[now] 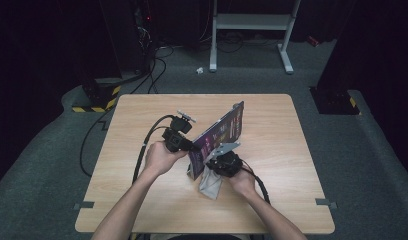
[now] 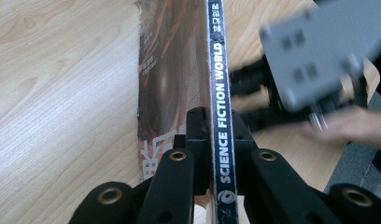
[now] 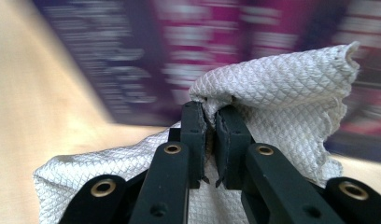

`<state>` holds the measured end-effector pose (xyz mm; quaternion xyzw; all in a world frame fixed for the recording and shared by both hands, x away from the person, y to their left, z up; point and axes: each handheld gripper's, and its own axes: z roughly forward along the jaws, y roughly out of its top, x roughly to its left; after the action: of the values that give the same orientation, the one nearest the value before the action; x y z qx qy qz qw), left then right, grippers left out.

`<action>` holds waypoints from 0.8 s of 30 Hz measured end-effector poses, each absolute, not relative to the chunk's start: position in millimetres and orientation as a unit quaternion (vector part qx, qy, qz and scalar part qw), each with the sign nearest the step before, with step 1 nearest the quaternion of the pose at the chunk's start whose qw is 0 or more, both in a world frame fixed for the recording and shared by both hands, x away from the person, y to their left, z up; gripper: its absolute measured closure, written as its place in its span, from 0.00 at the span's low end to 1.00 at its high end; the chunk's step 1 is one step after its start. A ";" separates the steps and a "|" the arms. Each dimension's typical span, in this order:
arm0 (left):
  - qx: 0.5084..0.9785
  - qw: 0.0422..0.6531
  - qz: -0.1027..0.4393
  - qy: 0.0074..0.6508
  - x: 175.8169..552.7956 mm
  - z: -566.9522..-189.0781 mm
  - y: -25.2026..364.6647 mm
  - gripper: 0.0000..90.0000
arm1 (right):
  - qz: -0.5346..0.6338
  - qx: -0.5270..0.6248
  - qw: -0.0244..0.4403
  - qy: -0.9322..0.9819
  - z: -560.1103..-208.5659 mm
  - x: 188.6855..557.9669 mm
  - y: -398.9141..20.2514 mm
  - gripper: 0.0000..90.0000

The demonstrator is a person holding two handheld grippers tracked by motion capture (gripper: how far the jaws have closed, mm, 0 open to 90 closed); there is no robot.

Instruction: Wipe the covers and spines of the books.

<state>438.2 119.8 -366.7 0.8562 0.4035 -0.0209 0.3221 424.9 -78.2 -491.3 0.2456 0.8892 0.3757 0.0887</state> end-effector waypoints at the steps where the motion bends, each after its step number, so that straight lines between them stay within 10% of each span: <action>1: 0.856 0.322 -0.021 0.404 438.4 -366.7 120.1 0.93 | 0.377 0.235 0.086 0.892 -491.2 419.9 -74.2 0.91; 11: 0.853 0.329 -0.020 0.405 437.8 -366.1 117.4 0.93 | 0.353 0.309 0.103 0.877 -500.1 449.0 -101.4 0.91; 24: 0.850 0.334 -0.010 0.407 438.7 -363.3 115.7 0.93 | 0.390 0.187 0.070 0.899 -490.3 394.0 -49.6 0.91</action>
<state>438.7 115.7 -363.3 0.8501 0.4073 -0.0097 0.3338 394.0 -49.6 -490.3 0.1867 0.8992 0.3895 0.0701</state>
